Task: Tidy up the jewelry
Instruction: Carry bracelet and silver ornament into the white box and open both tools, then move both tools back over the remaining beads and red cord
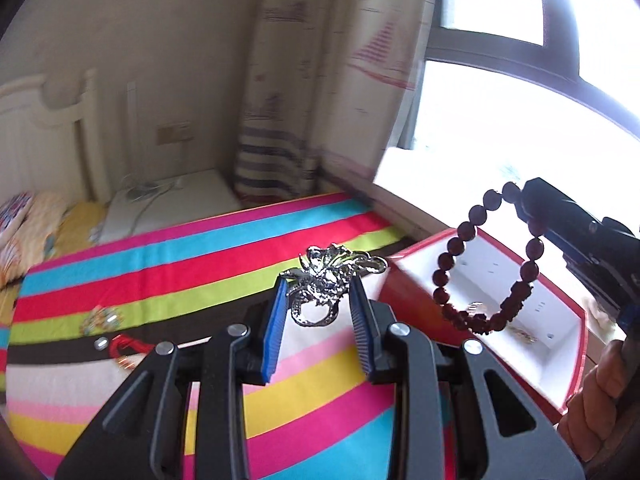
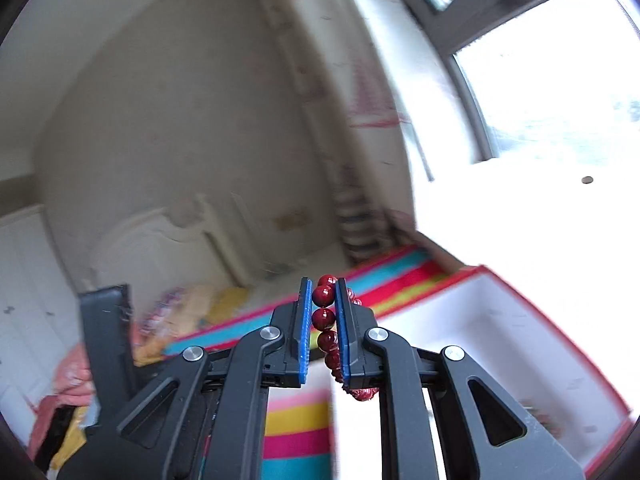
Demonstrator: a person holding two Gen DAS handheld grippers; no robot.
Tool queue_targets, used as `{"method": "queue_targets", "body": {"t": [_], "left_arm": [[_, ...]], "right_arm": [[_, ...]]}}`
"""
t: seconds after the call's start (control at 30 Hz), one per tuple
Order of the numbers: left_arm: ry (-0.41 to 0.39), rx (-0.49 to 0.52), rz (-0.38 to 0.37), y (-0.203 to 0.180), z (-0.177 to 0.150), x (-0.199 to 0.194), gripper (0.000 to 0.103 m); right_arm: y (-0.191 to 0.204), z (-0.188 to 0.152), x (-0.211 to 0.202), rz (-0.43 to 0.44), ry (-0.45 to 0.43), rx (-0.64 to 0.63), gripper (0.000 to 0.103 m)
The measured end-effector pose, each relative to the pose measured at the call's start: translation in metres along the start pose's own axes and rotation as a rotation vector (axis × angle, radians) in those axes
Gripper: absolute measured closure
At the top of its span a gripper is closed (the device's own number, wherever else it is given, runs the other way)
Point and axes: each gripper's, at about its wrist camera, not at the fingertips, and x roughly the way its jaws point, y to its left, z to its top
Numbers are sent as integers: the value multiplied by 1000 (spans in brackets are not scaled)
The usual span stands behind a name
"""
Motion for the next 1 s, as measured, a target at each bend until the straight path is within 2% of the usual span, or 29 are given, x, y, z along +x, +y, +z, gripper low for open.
{"method": "queue_targets", "body": {"t": [0.23, 0.37, 0.47, 0.53, 0.6, 0.63, 0.67, 0.73, 0.77, 0.8, 0.83, 1.0], "left_arm": [[70, 117, -130, -85, 13, 49, 72], [145, 160, -182, -119, 14, 77, 72], [198, 204, -178, -139, 9, 95, 72], [232, 229, -172, -149, 6, 107, 72], [250, 227, -163, -151, 4, 116, 72], [259, 223, -152, -152, 4, 121, 67], [263, 213, -137, -151, 5, 126, 62], [260, 179, -130, -145, 7, 132, 36], [255, 165, -133, -141, 9, 133, 31], [246, 150, -132, -136, 10, 132, 20], [234, 140, -129, -132, 10, 130, 16], [183, 111, -84, -107, 9, 107, 11]], "right_arm": [[-57, 10, 27, -202, 193, -50, 90], [-80, 8, 37, -279, 233, -53, 90], [-93, 3, 38, -338, 228, -16, 87], [-103, 3, 37, -348, 248, 35, 80], [-107, 2, 35, -342, 245, 74, 62], [-101, 2, 32, -340, 236, 75, 55], [-99, 3, 30, -340, 227, 70, 41], [-89, 5, 22, -346, 192, 48, 38], [-81, 7, 18, -339, 175, 37, 38], [-73, 8, 12, -323, 157, 25, 38], [-65, 9, 9, -309, 144, 16, 38], [-9, 12, -3, -226, 78, -69, 38]]}}
